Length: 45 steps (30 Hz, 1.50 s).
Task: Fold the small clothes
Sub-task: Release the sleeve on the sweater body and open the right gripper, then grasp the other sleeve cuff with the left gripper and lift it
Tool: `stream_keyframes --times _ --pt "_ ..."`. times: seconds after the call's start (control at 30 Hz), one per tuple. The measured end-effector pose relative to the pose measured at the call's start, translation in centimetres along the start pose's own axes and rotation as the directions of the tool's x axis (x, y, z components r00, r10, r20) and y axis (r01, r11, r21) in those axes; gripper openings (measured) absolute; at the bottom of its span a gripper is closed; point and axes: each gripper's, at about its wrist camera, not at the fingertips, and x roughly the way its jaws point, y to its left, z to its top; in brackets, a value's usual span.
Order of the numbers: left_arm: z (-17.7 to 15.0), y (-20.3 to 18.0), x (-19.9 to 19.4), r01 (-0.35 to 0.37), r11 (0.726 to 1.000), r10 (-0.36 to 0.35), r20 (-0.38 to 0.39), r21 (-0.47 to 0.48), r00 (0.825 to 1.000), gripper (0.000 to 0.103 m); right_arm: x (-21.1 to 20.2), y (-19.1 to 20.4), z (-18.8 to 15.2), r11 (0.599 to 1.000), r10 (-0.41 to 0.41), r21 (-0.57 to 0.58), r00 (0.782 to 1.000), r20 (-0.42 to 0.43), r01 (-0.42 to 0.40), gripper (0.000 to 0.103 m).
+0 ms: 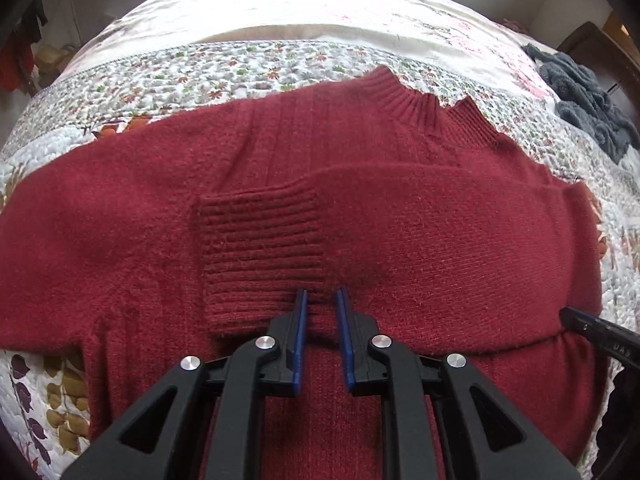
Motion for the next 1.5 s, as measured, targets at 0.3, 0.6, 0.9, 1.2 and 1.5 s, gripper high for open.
stream_keyframes --times 0.3,0.6,0.9,1.2,1.5 --pt "0.4 1.7 -5.3 0.076 0.996 -0.074 0.056 -0.041 0.996 0.017 -6.3 2.1 -1.2 1.000 0.023 -0.004 0.997 0.076 -0.023 0.027" --pt "-5.5 13.5 -11.4 -0.012 0.985 0.031 0.108 -0.171 0.994 0.046 -8.1 5.2 -9.1 0.997 0.028 -0.068 0.997 0.066 -0.024 0.035" --pt "-10.9 28.9 -12.8 -0.112 0.879 0.169 0.083 -0.463 0.982 0.046 -6.4 7.2 -13.1 0.997 0.061 -0.053 0.998 0.026 -0.060 0.037" --pt "-11.4 39.9 -11.4 -0.014 0.739 0.146 0.139 -0.674 0.979 0.044 -4.7 9.3 -13.3 0.995 0.015 -0.102 1.000 0.005 -0.015 0.037" --pt "-9.0 42.4 -9.7 -0.017 0.740 0.159 0.150 -0.673 0.976 0.044 -3.3 8.7 -13.5 0.995 -0.024 -0.093 1.000 -0.015 0.022 0.035"
